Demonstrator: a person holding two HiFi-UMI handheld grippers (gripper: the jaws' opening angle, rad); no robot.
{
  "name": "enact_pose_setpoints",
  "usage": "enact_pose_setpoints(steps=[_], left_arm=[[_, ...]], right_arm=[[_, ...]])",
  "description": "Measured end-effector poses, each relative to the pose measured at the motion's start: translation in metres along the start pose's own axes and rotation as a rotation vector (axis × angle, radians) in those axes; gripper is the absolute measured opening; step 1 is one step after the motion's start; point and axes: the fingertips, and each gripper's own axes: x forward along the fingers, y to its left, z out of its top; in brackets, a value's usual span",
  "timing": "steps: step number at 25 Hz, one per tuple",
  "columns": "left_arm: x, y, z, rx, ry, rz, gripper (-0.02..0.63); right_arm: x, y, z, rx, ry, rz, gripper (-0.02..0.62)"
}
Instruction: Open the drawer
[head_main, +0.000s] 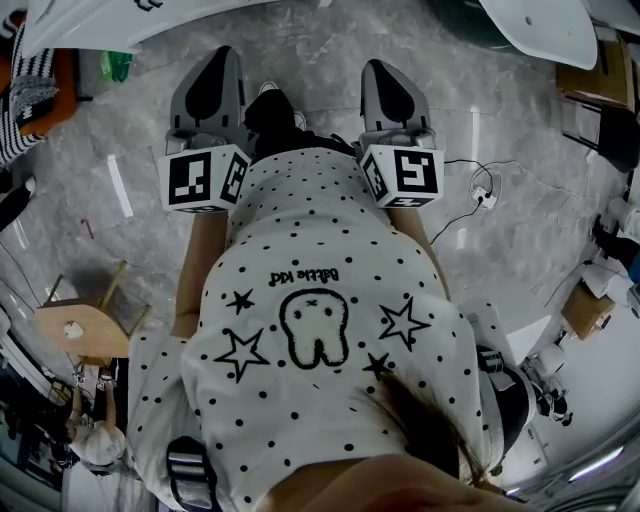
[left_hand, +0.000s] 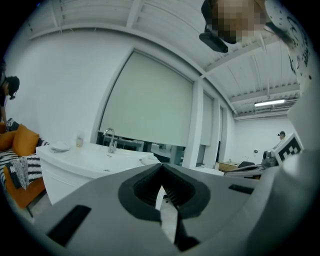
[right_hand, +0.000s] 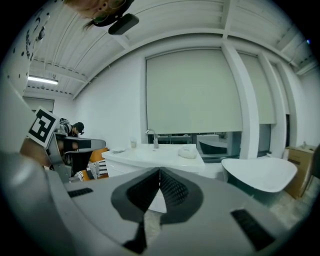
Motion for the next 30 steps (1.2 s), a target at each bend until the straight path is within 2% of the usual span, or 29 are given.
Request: enact_pose_setpoints(steps=[13,23,30], left_arm=[[-0.008,0.003,-0.017,-0.01,0.06,0.0,0.005],[-0.006,-0.003,-0.013,0.003,0.054,-0.025,0.005],[-0.002,-0.003,-0.004,0.022,0.02,-0.039,0.005]], right_arm=[[-0.009,0.0,-0.012,0.032,0.03,-0.024,0.014],[-0.009,0.001,-0.012,0.031,0.024,-0.023,0.014],[-0.007,-0.003,-0.005,0.027,-0.012,-0.036,0.014]])
